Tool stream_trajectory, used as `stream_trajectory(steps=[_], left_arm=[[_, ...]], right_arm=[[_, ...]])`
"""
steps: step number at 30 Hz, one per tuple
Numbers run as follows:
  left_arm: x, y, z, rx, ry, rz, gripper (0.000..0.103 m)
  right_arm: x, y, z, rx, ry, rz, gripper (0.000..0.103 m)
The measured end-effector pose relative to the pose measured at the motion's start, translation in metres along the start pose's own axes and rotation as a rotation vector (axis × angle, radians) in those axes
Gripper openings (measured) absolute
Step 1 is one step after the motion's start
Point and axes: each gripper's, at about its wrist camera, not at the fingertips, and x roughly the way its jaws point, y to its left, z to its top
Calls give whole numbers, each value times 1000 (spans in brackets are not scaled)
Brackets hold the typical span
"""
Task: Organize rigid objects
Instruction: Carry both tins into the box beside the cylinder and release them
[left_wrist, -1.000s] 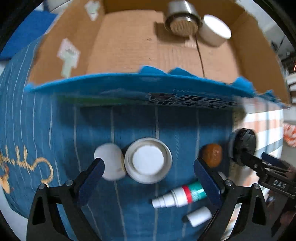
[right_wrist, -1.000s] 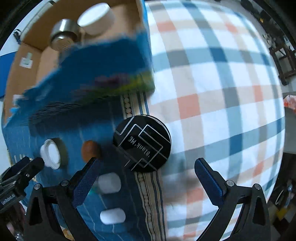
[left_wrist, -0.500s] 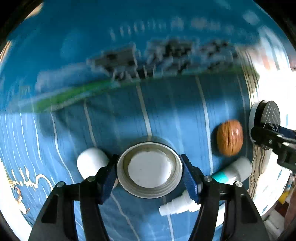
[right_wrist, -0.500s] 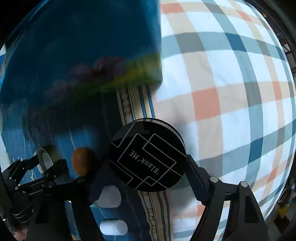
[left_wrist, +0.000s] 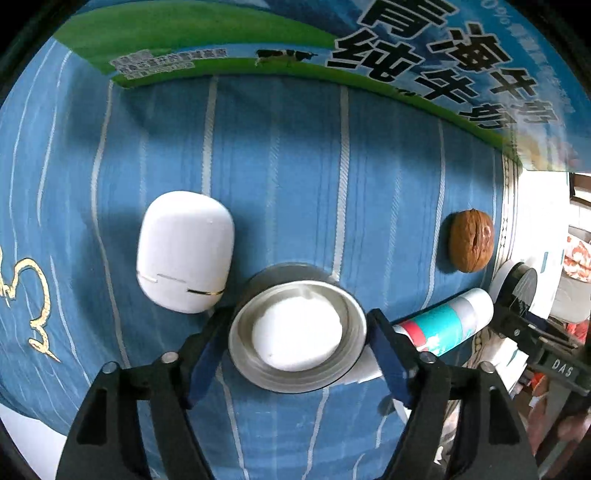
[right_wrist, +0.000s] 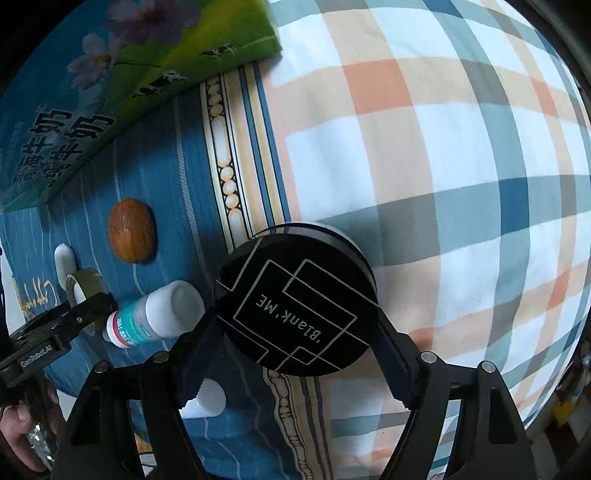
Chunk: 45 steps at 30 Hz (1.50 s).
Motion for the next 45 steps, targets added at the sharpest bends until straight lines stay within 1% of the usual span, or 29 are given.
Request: stream_trajectory(steps=[1, 2, 3, 6, 7, 8, 9, 10, 13, 15, 18, 21, 25, 31, 32, 33, 36, 37, 39, 41, 43, 45], left_arm=[[0, 0, 4, -6, 3, -4, 82], [1, -1, 5, -11, 8, -7, 84], [2, -4, 4, -10, 11, -1, 84], [5, -2, 11, 11, 12, 37, 84], [7, -7, 11, 10, 6, 50, 80], [8, -16, 10, 15, -2, 82, 76], [7, -19, 8, 20, -10, 111, 64], [6, -20, 5, 22, -21, 129, 63], [3, -16, -2, 1, -28, 122, 63], [1, -8, -15, -9, -39, 118, 63], [-10, 4, -29, -30, -50, 93, 63], [-35, 11, -42, -39, -87, 90, 63], [-65, 2, -62, -21, -144, 81, 63], [-105, -25, -89, 20, -203, 18, 63], [-112, -25, -89, 29, -214, 8, 63], [-120, -27, -81, 38, -222, 2, 63], [-146, -26, -82, 50, -252, -22, 63], [-153, -29, -72, 50, -260, -31, 63], [-170, -33, -73, 51, -284, -58, 63], [-183, -35, -59, 63, -315, -72, 63], [-208, -33, -53, 74, -351, -77, 63], [-220, -33, -37, 82, -379, -80, 63]], right_arm=[[0, -11, 6, 3, -1, -1, 86], [2, -11, 6, 7, 0, -3, 88], [3, -10, 7, 9, 1, -5, 90], [6, 1, 15, 4, 5, -28, 90], [7, 1, 15, 7, 2, -35, 90], [7, 1, 14, 14, -3, -52, 87], [6, 4, 15, 21, -6, -78, 80], [5, 6, 15, 24, -9, -89, 77], [7, 25, 11, 15, -18, -106, 76], [6, 24, 8, 5, -24, -110, 76], [0, 26, 1, 1, -16, -80, 75], [-8, 27, -6, -13, -26, -60, 75], [-35, 25, -16, -44, -56, -34, 75], [-74, 47, -31, -104, -109, 2, 75], [-80, 52, -33, -113, -115, 11, 75], [-87, 55, -35, -119, -120, 26, 75], [-112, 59, -50, -133, -140, 68, 75], [-119, 61, -51, -134, -145, 84, 75], [-135, 64, -56, -139, -163, 120, 75], [-158, 72, -52, -151, -190, 151, 75], [-181, 79, -48, -160, -228, 184, 75], [-196, 84, -41, -163, -259, 201, 75]])
